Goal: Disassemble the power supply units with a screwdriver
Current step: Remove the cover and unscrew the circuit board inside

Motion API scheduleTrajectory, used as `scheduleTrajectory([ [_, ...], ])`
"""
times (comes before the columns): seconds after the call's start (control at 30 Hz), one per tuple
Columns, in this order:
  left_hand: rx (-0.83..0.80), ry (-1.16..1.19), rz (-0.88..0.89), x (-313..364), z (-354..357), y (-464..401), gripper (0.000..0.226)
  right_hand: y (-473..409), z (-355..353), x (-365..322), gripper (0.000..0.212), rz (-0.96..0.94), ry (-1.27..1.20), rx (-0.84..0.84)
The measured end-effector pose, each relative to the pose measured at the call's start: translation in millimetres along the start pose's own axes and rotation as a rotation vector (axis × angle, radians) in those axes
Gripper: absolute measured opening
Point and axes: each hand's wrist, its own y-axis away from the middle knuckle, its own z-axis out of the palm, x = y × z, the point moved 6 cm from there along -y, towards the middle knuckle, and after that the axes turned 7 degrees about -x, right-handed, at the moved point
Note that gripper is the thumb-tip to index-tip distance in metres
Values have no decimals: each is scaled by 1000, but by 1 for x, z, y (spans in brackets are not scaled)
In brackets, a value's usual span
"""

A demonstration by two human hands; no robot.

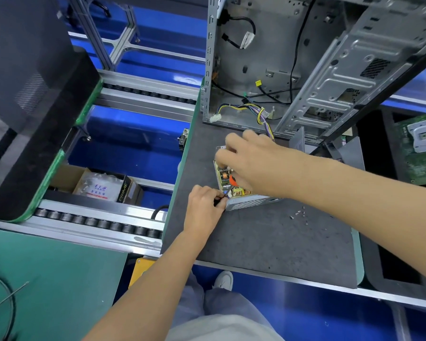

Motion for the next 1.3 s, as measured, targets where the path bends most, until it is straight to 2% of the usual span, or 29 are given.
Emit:
scheduleTrajectory([
  [0.1,27,-16,14,1,-2,0,13,2,0,1,53,37,-172,-48],
  [0.17,20,-10,9,1,-1,0,14,1,5,4,64,121,-84,-90],
  [0.23,8,1,8,-1,1,0,17,2,5,3,46,106,-39,-38],
  [0.27,4,3,6,-1,0,0,18,3,4,3,34,70,-123,6],
  [0.3,2,0,5,0,0,0,17,4,2,4,33,35,-232,33],
  [0.37,15,-16,13,1,-1,0,15,5,0,4,44,20,-379,28],
  [0.5,7,-16,5,-1,1,0,17,4,4,16,55,240,-166,-28],
  [0.53,-3,-9,0,-2,2,0,18,5,2,18,48,256,-125,-15],
  [0.6,-5,-5,0,-3,2,-1,18,8,1,17,28,172,-190,25],
  [0.67,14,-7,9,-2,1,-1,17,9,2,14,35,62,-297,2],
  [0.77,34,-26,25,-1,1,0,17,7,6,19,59,133,-364,-121],
  [0.8,26,-27,14,-2,1,0,18,6,9,20,57,160,-295,-143],
  [0.87,11,-26,8,-3,2,-1,19,6,6,16,37,124,-178,-81],
  [0.93,7,-25,18,-2,2,-1,19,10,1,12,23,64,-212,4],
  [1.2,-9,15,17,-4,0,-1,14,19,-4,17,19,95,-315,107],
  [1.3,-2,13,30,-4,-2,-1,16,19,-3,18,19,104,-319,88],
])
